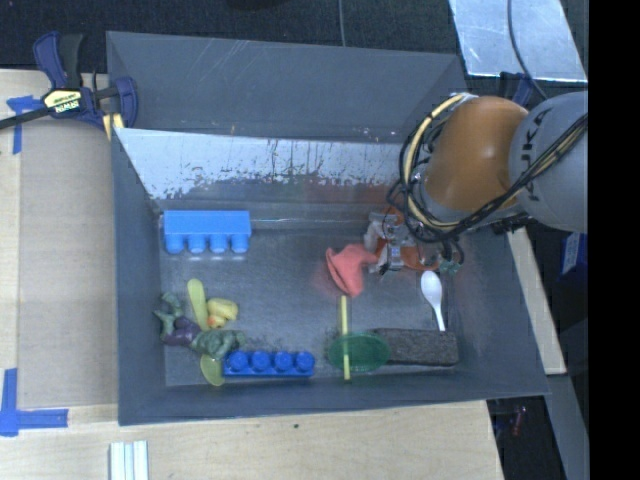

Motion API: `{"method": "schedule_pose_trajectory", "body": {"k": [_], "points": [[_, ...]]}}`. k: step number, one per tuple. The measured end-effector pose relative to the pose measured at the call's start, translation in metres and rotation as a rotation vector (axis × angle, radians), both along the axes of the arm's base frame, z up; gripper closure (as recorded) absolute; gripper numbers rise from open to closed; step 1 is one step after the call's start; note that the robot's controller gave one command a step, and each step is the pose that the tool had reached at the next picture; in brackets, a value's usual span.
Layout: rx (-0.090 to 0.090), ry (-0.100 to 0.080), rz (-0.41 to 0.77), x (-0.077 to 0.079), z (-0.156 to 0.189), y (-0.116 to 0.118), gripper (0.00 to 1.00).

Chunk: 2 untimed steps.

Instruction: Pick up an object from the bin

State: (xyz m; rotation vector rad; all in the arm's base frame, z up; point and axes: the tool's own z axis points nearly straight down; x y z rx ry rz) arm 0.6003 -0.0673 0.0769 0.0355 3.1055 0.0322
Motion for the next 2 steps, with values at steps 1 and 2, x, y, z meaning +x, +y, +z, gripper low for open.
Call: {"method": "schedule_pose_trajectory", "body": {"k": [1, 2], "points": [[-0.006, -0.014, 0.23, -0.012, 0.0, -0.006, 1.0], [-0.028, -0.014, 0.613, -0.017, 0.003, -0.021, 1.0]]}}
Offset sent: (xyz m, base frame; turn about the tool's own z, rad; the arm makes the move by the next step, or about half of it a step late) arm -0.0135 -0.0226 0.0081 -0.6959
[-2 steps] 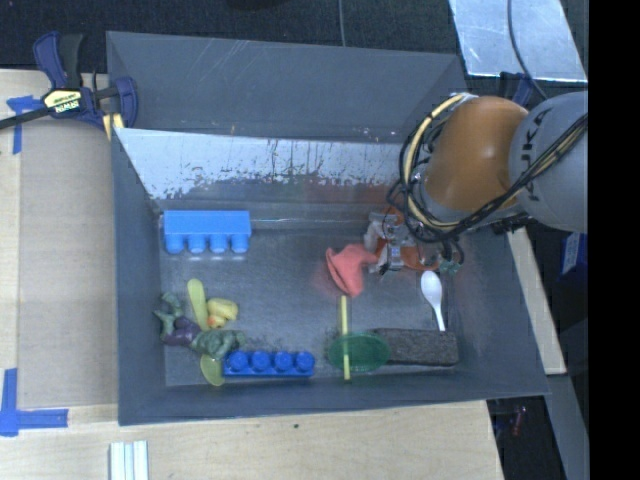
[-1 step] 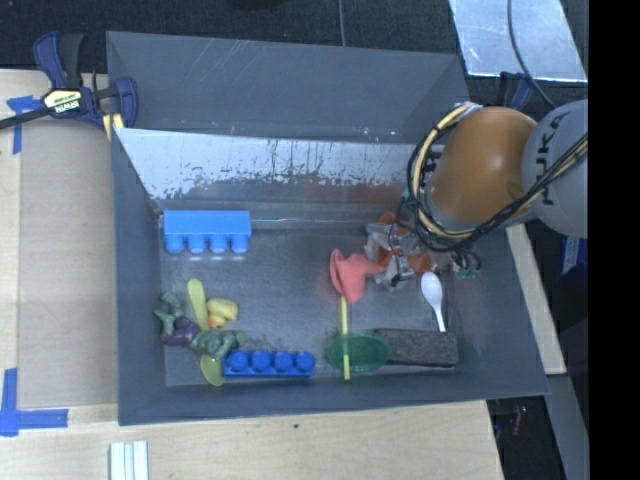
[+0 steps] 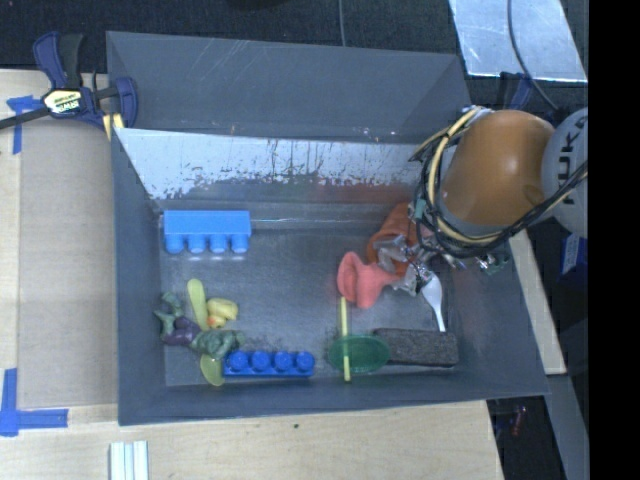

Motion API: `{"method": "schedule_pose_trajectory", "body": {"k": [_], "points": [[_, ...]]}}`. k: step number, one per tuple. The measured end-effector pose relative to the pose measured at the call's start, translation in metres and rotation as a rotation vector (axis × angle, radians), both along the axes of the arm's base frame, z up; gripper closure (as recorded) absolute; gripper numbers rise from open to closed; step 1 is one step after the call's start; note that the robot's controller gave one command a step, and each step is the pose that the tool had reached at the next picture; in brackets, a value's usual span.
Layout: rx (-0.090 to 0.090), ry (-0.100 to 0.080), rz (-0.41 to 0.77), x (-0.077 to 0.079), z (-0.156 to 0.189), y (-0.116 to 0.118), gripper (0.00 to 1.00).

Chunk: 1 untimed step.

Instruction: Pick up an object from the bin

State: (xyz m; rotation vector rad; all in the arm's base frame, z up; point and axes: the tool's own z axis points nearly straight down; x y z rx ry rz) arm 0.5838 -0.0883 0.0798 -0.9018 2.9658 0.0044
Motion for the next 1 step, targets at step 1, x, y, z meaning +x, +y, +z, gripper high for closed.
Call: {"method": "schedule_pose_trajectory", "body": {"k": [1], "points": [[-0.001, -0.016, 0.101, -0.0044, 0.2034, 0.0275, 1.0]]}}
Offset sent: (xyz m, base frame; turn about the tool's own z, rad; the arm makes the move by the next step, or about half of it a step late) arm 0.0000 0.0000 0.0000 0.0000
